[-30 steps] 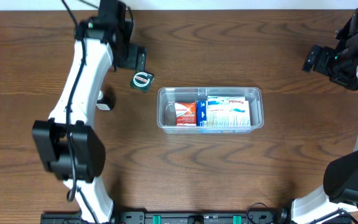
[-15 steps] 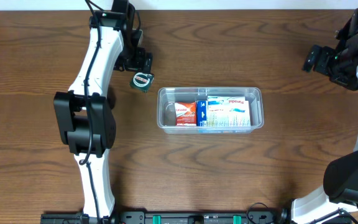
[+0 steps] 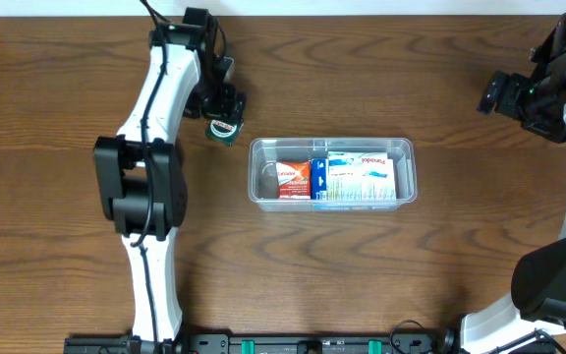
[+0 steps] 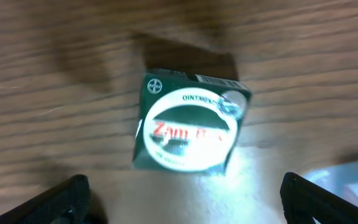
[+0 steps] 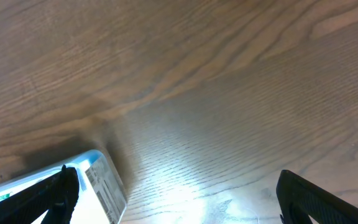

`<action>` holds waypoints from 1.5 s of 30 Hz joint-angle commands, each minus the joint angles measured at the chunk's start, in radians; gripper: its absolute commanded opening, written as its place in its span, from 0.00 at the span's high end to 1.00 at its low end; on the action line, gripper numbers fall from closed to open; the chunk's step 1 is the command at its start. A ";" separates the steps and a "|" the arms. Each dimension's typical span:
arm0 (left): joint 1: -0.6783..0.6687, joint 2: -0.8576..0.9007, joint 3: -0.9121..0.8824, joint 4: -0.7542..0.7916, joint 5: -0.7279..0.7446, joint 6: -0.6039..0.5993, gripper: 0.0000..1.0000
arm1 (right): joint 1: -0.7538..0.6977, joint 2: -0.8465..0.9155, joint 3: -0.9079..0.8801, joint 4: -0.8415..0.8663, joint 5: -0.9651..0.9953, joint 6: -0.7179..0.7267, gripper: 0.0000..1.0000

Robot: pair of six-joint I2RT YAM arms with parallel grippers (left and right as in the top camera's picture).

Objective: Pack container
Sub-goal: 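Move left gripper down to the green Zam-Buk tin and grasp it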

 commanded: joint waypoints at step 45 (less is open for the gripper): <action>-0.017 0.066 -0.071 0.109 0.009 0.077 0.18 | -0.005 -0.011 0.013 0.000 0.003 0.004 0.01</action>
